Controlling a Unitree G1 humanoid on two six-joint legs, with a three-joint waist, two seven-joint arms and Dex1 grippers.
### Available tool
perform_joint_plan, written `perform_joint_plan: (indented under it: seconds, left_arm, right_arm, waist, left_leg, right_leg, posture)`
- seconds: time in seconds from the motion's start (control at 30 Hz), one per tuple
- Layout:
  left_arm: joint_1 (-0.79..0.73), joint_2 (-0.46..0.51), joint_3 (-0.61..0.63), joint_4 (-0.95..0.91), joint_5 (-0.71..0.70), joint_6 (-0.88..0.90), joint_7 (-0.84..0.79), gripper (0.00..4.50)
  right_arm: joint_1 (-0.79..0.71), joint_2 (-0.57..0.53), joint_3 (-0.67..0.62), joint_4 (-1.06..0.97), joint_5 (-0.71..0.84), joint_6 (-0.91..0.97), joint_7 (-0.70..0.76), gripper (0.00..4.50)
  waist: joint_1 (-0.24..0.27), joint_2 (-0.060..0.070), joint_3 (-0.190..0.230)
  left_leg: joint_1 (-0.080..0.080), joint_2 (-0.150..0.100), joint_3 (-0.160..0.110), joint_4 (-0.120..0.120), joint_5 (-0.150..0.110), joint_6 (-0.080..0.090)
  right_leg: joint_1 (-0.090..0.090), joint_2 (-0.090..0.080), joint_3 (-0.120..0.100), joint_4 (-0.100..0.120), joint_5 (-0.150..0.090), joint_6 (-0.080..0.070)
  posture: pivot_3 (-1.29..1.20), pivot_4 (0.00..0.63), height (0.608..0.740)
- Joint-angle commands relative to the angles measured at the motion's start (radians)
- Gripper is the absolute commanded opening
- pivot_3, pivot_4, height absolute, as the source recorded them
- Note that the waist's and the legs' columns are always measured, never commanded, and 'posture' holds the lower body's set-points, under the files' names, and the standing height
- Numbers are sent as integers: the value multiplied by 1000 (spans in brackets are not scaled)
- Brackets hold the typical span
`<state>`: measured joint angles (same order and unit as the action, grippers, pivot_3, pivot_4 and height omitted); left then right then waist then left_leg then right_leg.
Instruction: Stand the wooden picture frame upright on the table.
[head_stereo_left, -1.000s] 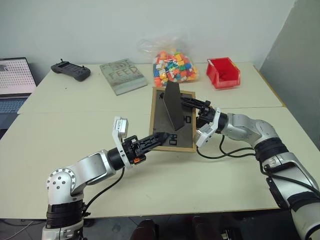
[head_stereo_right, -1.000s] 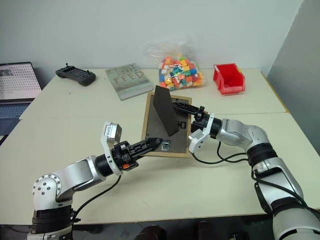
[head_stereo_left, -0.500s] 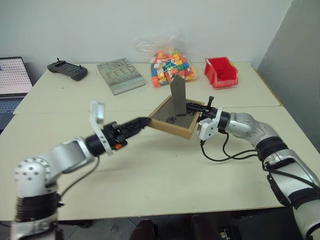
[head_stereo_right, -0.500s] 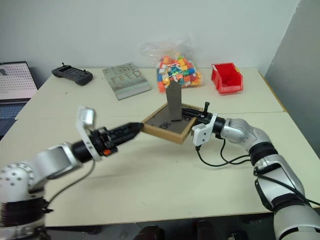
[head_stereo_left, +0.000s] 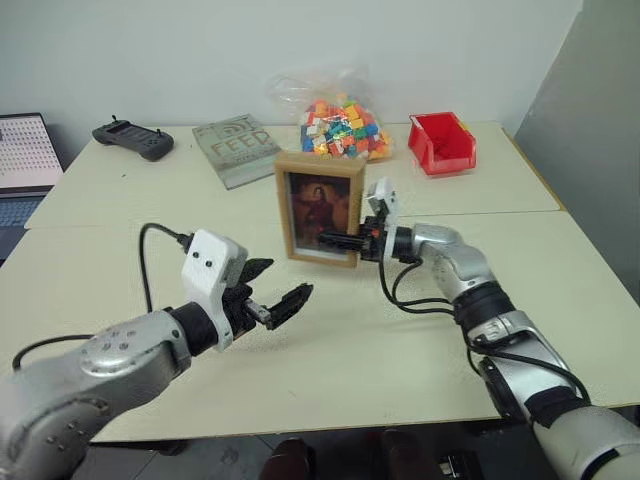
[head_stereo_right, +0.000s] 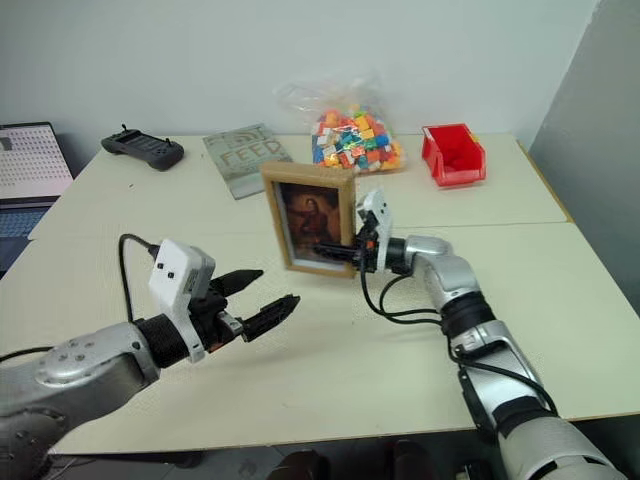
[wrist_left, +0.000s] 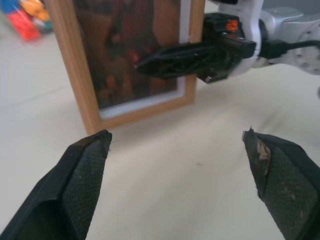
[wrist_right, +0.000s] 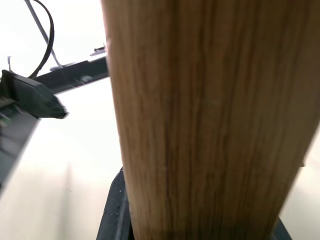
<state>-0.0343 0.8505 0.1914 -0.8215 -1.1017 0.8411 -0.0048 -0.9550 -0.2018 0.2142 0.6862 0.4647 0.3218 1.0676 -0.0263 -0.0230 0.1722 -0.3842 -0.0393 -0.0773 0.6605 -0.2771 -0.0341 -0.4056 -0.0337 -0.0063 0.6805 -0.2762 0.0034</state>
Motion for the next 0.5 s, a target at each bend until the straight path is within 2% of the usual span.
perform_joint_plan:
  seconds: [0.03, 0.2, 0.33, 0.43, 0.5]
  left_arm:
    - [104, -26, -70, -15, 265, -141, -64, 4500]
    - [212, -96, -116, 21, 432, -251, -130, 4500]
    - [244, -139, -130, 56, 494, -292, -187, 4500]
    - [231, -165, -121, 66, 491, -285, -216, 4500]
    - [218, -175, -113, 74, 495, -279, -236, 4500]
  right_arm:
    - [-40, 26, -69, 92, 0, 30, 26, 843]
    - [-25, 45, -97, 201, -48, -27, 38, 843]
    - [20, 61, -85, 232, -112, -129, 57, 843]
    - [46, 70, -88, 205, -132, -151, 69, 843]
    - [59, 70, -92, 187, -139, -157, 72, 1543]
  waist:
    - [1, 0, 0]
    - [4, 0, 0]
    - [0, 0, 0]
    - [0, 0, 0]
    - [0, 0, 0]
  left_leg:
    - [0, 0, 0, 0, 0, 0]
    - [-2, -1, 1, 1, -2, 4]
    - [-1, 0, 0, 0, -3, 5]
    - [-1, 0, 0, 0, -3, 5]
    - [-1, 0, 0, 1, -3, 5]
  right_leg:
    - [0, 0, 0, 0, 0, 0]
    - [0, -1, 0, -1, 0, 0]
    - [0, -1, -1, 0, 0, 0]
    - [0, -1, -1, 0, 0, 0]
    - [0, -1, -1, 0, 0, 0]
  posture:
    - [0, 150, 740]
    - [0, 150, 740]
    - [0, 150, 740]
    - [0, 150, 740]
    - [0, 150, 740]
